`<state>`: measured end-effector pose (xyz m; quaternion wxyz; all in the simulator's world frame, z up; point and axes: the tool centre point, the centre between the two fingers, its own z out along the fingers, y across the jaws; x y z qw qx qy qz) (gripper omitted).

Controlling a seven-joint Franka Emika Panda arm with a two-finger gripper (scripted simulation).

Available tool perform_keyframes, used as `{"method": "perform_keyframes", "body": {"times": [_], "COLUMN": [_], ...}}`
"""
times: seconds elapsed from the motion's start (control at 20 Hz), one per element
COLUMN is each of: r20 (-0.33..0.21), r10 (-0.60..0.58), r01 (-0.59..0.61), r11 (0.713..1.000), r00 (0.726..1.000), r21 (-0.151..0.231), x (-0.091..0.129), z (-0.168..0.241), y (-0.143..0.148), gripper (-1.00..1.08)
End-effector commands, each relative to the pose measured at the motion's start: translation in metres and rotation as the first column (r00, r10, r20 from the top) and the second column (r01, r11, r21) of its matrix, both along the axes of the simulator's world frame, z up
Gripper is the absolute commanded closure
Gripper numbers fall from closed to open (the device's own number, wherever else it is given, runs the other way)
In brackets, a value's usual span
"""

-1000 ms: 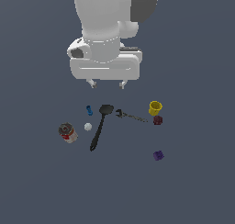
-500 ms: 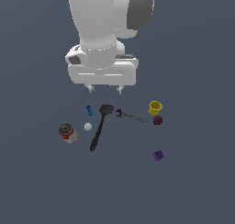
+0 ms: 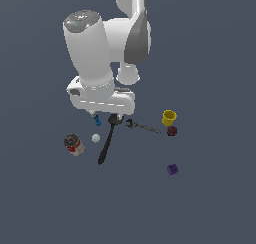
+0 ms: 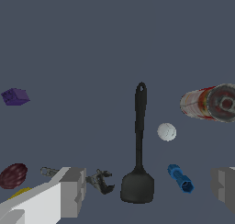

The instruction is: Pick up a designated object from a clutter of objects.

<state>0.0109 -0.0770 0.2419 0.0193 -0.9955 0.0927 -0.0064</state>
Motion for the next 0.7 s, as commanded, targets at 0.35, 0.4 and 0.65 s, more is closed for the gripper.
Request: {"method": "perform_keyframes", "body": {"times": [0.35, 0.4, 0.65], "r20": [-0.01, -0.011, -0.014], "r10": [-0.117, -0.126, -0.165], "r01": [0.116, 0.126, 0.164], "r11": [0.993, 0.992, 0.986], "r00": [0.993, 0.992, 0.986], "r21": [-0.015, -0.017, -0.028], "x": [-0.008, -0.01, -0.02], "z": [-0.105, -0.113, -0.147], "y": [-0.052, -0.057, -0.074], "gripper": [-0.92, -0.92, -0.92]}}
